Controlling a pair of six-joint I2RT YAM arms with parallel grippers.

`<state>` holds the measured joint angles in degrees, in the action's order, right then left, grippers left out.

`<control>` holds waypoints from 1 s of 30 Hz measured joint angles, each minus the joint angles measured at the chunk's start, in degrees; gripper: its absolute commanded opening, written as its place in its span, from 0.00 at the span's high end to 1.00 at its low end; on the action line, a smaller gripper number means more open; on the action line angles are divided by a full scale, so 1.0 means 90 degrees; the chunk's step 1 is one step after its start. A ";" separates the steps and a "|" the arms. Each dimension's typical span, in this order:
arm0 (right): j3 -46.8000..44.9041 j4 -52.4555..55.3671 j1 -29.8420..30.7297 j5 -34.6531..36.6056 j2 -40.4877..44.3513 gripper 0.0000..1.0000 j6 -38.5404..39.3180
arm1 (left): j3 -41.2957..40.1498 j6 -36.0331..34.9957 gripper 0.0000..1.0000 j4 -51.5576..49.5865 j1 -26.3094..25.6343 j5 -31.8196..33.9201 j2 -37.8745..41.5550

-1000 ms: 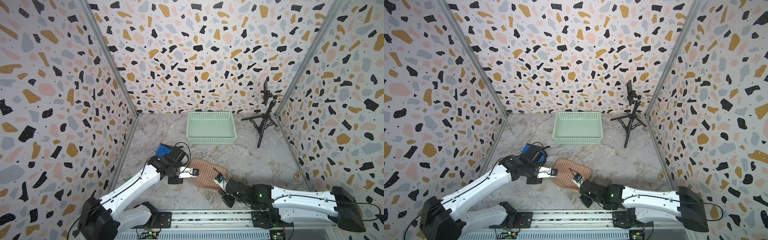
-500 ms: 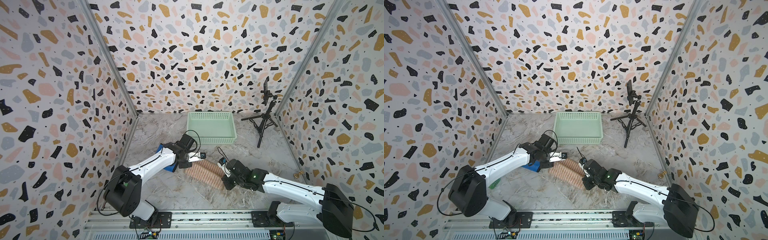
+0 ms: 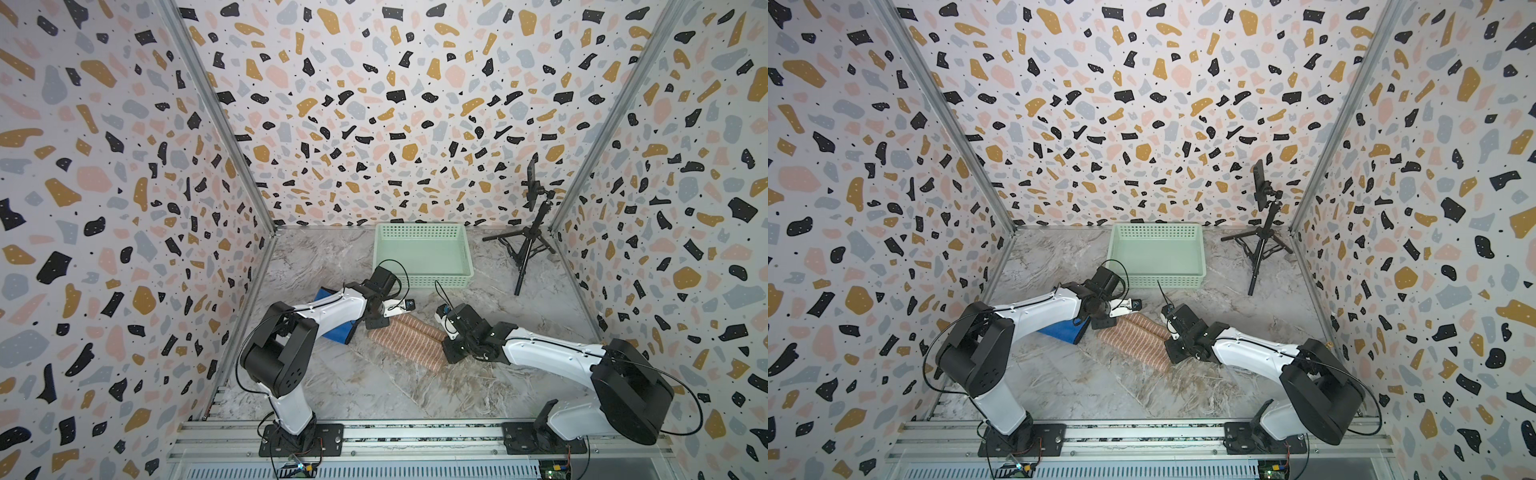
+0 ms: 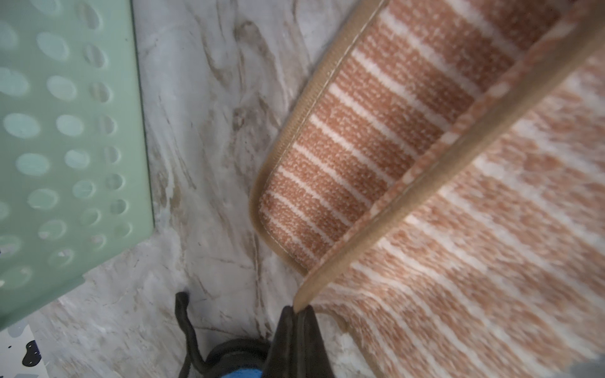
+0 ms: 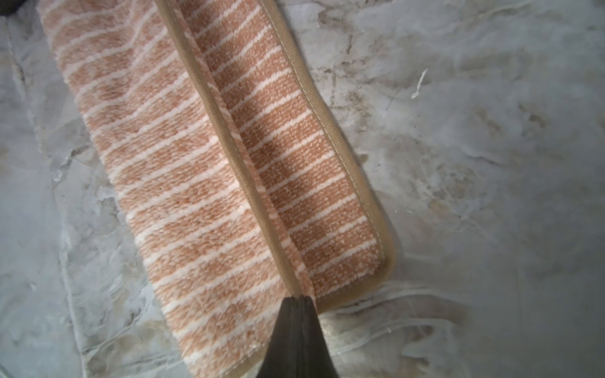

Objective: Fold the square dishcloth
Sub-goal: Fold the cleaning item at the center of the board, then adjust the cleaning item at the center of the board.

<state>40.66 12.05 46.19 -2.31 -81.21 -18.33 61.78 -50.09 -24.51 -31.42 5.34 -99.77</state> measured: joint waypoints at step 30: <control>-0.0087 -0.1061 -0.0100 -0.0527 -0.0544 0.96 -0.0576 | -0.1600 0.0950 0.44 0.0321 -0.0090 -0.0471 0.1838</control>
<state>39.88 2.50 45.30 -7.05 -86.11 -23.51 47.37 -41.54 -21.63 -32.23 1.10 -83.22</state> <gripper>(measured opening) 0.062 0.569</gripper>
